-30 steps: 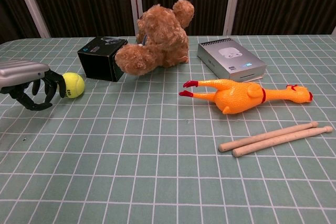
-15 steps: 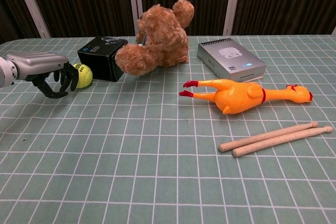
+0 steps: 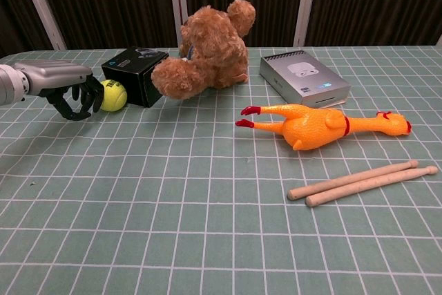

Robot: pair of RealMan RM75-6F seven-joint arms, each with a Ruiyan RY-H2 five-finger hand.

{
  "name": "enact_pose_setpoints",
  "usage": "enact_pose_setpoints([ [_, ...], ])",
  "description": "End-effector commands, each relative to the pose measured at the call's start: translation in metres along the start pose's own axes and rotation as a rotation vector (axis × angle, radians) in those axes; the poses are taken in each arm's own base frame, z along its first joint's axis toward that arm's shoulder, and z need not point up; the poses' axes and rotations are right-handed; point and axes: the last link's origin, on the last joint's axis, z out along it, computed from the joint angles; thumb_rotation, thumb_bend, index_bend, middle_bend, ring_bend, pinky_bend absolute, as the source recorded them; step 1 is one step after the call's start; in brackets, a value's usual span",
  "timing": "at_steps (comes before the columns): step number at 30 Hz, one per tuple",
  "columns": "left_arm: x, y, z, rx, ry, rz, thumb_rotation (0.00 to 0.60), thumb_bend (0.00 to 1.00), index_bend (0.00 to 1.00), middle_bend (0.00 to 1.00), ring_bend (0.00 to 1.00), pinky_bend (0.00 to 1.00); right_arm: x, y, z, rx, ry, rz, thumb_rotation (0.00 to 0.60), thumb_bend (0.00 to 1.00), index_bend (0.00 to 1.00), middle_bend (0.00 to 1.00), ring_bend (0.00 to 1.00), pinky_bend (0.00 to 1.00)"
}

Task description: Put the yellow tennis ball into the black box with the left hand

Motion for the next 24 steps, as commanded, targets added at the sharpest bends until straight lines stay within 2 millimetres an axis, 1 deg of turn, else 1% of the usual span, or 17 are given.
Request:
enact_pose_setpoints([
  [1,-0.004,0.001,0.004,0.0,-0.019,0.009,0.6,0.39,0.47,0.51,0.38,0.36,0.001,0.001,-0.001,0.0,0.002,0.002,0.6,0.38,0.0,0.0,0.0,0.0],
  [5,-0.013,0.002,0.008,0.006,-0.049,0.019,0.6,0.39,0.46,0.48,0.37,0.36,0.001,0.0,0.001,0.005,-0.006,-0.002,0.6,0.38,0.0,0.0,0.0,0.0],
  [8,-0.015,0.003,0.011,0.009,-0.053,0.024,0.6,0.39,0.44,0.43,0.31,0.35,0.0,-0.001,0.0,0.007,-0.011,-0.002,0.6,0.38,0.0,0.0,0.0,0.0],
  [11,-0.015,0.004,0.013,0.005,-0.045,0.024,0.6,0.39,0.37,0.26,0.16,0.26,0.0,-0.001,-0.001,0.007,-0.008,-0.003,0.6,0.38,0.0,0.0,0.0,0.0],
  [12,-0.015,0.003,0.014,0.007,-0.05,0.021,0.6,0.39,0.34,0.2,0.1,0.21,0.0,-0.001,-0.001,0.005,-0.006,-0.007,0.6,0.38,0.0,0.0,0.0,0.0],
  [14,-0.013,0.002,0.015,0.01,-0.057,0.016,0.6,0.39,0.31,0.13,0.03,0.15,-0.001,-0.001,-0.001,-0.001,-0.004,-0.023,0.6,0.38,0.0,0.0,0.0,0.0],
  [15,-0.012,0.001,0.015,0.012,-0.057,0.025,0.6,0.39,0.3,0.11,0.01,0.13,-0.001,-0.001,0.0,-0.003,-0.006,-0.026,0.6,0.38,0.0,0.0,0.0,0.0],
  [17,-0.009,-0.002,0.017,0.015,-0.047,0.051,0.6,0.39,0.27,0.07,0.0,0.09,-0.003,-0.003,-0.002,-0.001,-0.013,-0.029,0.6,0.38,0.0,0.0,0.0,0.0],
  [19,-0.005,-0.002,0.018,0.015,-0.027,0.058,0.6,0.39,0.22,0.03,0.0,0.06,-0.003,-0.004,-0.003,0.003,-0.013,-0.031,0.6,0.38,0.0,0.0,0.0,0.0],
  [21,-0.004,0.0,0.019,0.01,-0.011,0.051,0.6,0.39,0.18,0.01,0.0,0.04,-0.003,-0.004,-0.004,0.002,-0.008,-0.035,0.6,0.38,0.0,0.0,0.0,0.0],
  [24,-0.002,0.003,0.019,-0.003,0.008,0.049,0.6,0.39,0.18,0.01,0.0,0.04,-0.003,-0.004,-0.006,-0.004,-0.006,-0.038,0.6,0.38,0.0,0.0,0.0,0.0],
])
